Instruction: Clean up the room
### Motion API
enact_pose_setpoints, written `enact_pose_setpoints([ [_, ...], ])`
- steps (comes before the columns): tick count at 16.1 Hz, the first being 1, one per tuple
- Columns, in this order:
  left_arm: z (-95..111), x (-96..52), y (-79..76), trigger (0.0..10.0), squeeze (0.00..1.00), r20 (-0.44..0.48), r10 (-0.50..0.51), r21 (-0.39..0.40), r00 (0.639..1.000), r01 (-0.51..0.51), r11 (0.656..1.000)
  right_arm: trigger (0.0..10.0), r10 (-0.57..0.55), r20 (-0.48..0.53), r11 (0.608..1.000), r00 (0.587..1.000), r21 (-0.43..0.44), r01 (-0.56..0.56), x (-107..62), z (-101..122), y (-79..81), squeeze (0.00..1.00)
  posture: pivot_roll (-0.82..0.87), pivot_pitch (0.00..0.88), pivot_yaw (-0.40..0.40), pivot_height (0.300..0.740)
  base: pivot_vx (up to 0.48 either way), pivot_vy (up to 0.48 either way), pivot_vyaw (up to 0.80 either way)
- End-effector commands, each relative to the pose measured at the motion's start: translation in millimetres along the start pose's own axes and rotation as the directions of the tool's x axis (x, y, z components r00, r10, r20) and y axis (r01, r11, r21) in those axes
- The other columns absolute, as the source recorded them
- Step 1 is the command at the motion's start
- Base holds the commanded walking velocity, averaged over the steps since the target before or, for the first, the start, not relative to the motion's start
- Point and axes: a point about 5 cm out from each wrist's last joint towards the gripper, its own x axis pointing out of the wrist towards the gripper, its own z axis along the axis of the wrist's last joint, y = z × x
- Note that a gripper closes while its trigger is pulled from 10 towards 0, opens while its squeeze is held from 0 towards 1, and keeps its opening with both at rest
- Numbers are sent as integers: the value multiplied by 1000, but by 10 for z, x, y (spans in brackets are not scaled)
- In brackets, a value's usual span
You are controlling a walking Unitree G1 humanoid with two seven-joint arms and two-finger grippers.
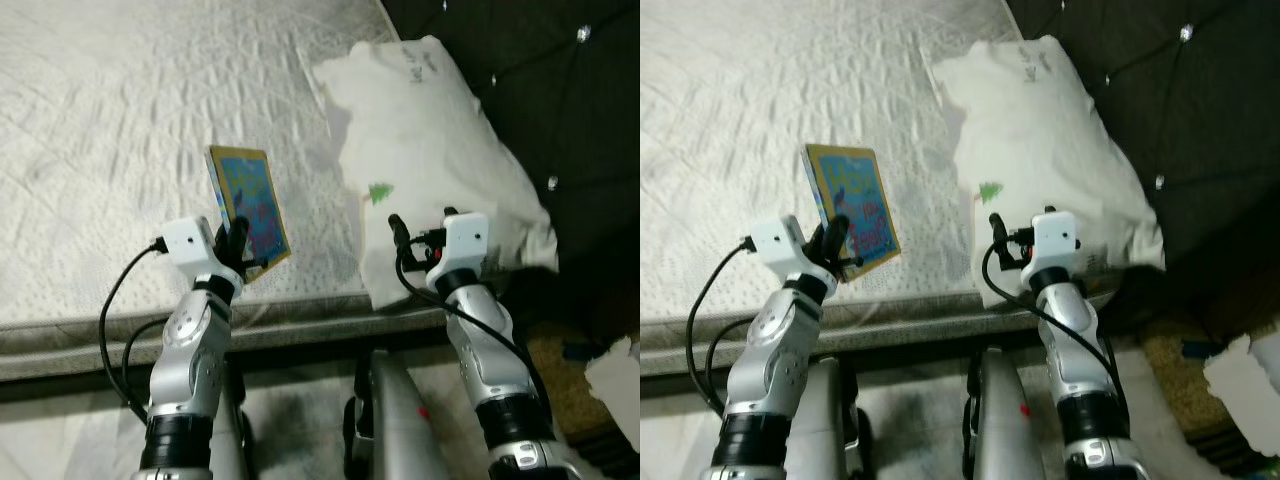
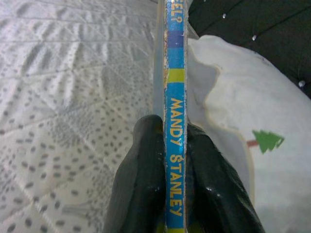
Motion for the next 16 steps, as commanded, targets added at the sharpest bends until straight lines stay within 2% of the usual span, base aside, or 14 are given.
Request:
enact_pose_setpoints([
  [1, 19, 8, -25, 10000, 0, 11, -6, -10, 1000, 6, 1000, 10000, 7, -1, 1000, 1000, -4, -7, -18, -18, -15, 0, -43, 202, -27, 553, 0, 0, 0],
  [3, 52, 18, -8, 10000, 0, 33, 2, -22, 999, -1, 1000, 10000, -15, 4, 999, 1000, -29, 15, 7, 3, -90, 0, -44, 206, -28, 553, 0, 0, 0],
  [5, 87, 46, 16, 10000, 0, 49, 7, -77, 999, -3, 997, 10000, -26, 8, 999, 1000, -37, 26, 17, 22, -147, 0, -49, 207, -29, 553, 0, 0, 0],
  [7, 63, 128, 8, 10000, 0, 13, 2, -159, 1000, 0, 987, 10000, -34, 12, 998, 999, -46, 34, 10, 35, -183, 0, -58, 211, -34, 553, 0, 0, 0],
  [9, -104, 219, -11, 10000, 0, -82, -4, -292, 997, -20, 956, 10000, -32, 10, 998, 999, -51, 32, 3, 25, -178, 0, -56, 214, -36, 553, 0, 0, 0],
  [11, -126, 321, -81, 10000, 0, -100, -37, -384, 994, -4, 923, 10000, -18, 16, 998, 1000, -59, 19, 10, 45, -146, 0, -76, 218, -44, 553, 0, 0, 0],
  [14, 7, 479, -223, 10000, 0, -86, -143, -388, 986, 99, 916, 10000, -15, 20, 997, 1000, -77, 17, -36, 59, -179, 0, -96, 224, -43, 553, 0, 0, 0],
  [16, 18, 584, -214, 10000, 0, -124, -172, -458, 977, 97, 884, 10000, -22, 15, 996, 1000, -80, 23, -80, 46, -198, 0, -105, 227, -42, 553, 0, 0, 0],
])
